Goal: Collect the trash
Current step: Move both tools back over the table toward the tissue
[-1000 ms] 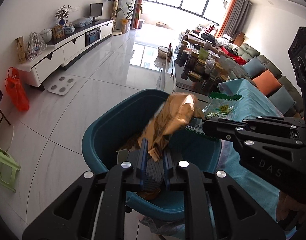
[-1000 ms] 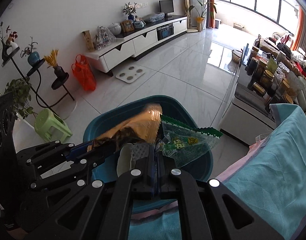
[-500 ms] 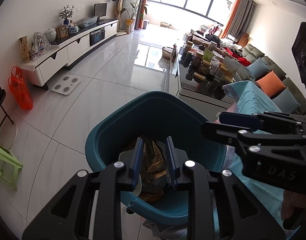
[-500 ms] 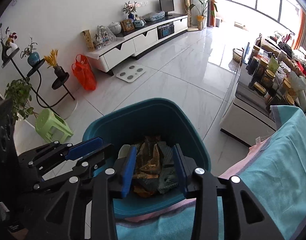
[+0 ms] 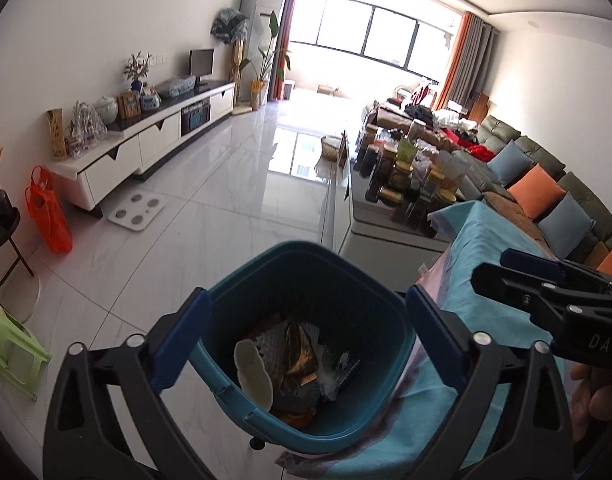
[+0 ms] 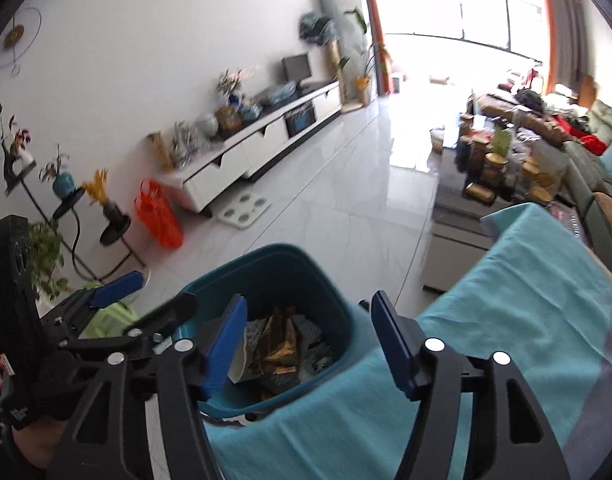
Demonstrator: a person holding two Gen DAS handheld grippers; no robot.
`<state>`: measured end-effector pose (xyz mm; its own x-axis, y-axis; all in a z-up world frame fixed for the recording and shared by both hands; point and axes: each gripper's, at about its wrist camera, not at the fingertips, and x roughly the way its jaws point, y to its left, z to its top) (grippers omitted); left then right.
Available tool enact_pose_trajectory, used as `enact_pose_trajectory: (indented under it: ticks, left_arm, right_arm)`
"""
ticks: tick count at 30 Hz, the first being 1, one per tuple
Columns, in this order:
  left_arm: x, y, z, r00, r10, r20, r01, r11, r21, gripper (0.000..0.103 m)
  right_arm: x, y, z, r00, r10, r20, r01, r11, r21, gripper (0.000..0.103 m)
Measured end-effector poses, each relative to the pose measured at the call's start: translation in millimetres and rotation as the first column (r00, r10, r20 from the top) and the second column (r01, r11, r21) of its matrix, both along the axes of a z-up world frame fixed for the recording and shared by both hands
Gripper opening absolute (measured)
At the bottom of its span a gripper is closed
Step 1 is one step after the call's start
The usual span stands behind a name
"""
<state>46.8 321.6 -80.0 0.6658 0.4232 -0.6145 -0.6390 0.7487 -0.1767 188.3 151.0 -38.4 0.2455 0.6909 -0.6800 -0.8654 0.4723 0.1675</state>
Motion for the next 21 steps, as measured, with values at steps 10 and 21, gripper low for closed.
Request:
enact_pose_trajectory:
  ticks: [10, 21]
  left_arm:
    - [-10.3, -31.6, 36.0, 0.999, -0.031, 0.033, 0.029, 0.998, 0.054, 0.097]
    - [2.6, -108.0, 78.2, 0.972, -0.185, 0.147, 0.167, 0.978, 0.127, 0.097]
  right_arm:
    - [-3.4, -76.9, 23.0, 0.989, -0.123, 0.078, 0.113, 0.986, 0.121, 0.089]
    - [-20.9, -187.8, 32.4, 0.931, -0.335, 0.142, 0.302, 0.929, 0.214, 0.096]
